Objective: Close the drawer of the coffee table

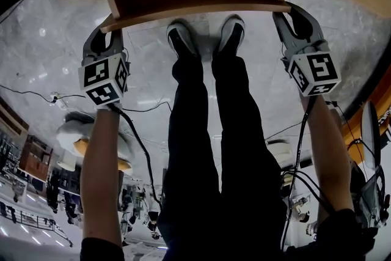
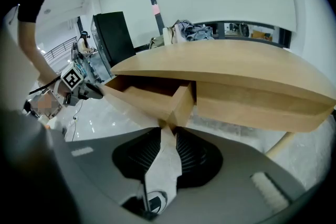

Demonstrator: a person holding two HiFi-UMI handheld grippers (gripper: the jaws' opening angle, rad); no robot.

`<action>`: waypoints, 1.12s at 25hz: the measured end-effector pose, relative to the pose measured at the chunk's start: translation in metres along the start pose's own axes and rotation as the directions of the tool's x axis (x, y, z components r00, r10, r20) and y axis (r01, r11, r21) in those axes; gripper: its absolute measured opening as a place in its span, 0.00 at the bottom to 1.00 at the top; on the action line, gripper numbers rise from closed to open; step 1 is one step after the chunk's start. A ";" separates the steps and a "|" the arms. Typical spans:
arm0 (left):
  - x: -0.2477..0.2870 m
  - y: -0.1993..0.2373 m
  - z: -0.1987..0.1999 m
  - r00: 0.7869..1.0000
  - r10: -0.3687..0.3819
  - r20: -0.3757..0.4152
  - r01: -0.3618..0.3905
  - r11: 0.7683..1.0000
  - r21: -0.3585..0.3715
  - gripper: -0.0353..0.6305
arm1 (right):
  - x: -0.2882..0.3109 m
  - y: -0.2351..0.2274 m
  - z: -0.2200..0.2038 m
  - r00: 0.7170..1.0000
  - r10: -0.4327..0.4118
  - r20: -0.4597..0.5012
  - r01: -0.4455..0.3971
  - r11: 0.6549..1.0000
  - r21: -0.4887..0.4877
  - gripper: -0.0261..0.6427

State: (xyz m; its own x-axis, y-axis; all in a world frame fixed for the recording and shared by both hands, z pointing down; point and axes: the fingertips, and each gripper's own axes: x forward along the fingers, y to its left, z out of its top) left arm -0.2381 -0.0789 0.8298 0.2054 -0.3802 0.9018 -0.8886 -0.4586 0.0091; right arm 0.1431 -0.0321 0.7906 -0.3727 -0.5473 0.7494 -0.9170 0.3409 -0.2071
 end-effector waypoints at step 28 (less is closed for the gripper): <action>0.016 0.017 0.051 0.997 0.044 0.071 -0.041 0.998 -0.037 0.21 | 0.019 -0.027 0.038 0.975 -0.079 0.207 -0.005 0.926 0.377 0.18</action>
State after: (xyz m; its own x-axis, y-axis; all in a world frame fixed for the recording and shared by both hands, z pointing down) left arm -0.2292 -0.1334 0.8224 0.1947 -0.4559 0.8685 -0.9109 -0.4125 -0.0124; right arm 0.1553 -0.0807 0.7861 -0.3201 -0.7187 0.6172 -0.9013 0.0303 -0.4321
